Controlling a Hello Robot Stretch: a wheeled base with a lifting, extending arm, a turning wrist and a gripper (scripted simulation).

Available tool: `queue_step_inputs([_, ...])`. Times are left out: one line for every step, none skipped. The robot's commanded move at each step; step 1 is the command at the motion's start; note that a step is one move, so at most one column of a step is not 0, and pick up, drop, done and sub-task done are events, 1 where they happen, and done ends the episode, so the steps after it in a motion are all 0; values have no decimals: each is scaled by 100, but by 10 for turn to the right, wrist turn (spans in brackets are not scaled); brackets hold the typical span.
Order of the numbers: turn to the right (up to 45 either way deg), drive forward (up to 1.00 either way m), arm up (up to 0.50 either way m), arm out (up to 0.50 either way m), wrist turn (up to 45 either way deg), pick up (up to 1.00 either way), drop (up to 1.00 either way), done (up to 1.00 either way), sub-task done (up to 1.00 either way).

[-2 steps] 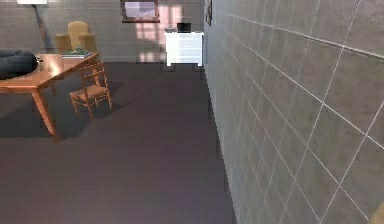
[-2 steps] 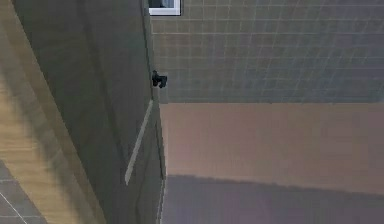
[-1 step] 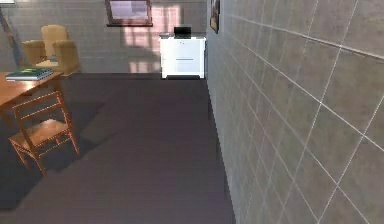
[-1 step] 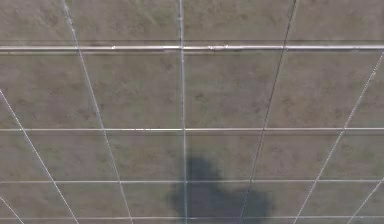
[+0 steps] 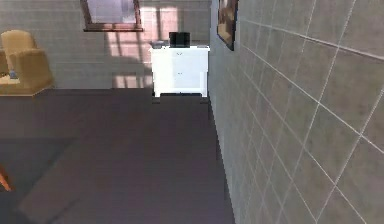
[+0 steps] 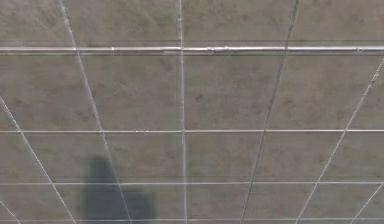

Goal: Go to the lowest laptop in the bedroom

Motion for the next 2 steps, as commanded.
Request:
queue_step_inputs([0, 100, 0, 0, 0, 0, 0, 0, 0])
queue_step_inputs([0, 100, 0, 0, 0, 0, 0, 0, 0])
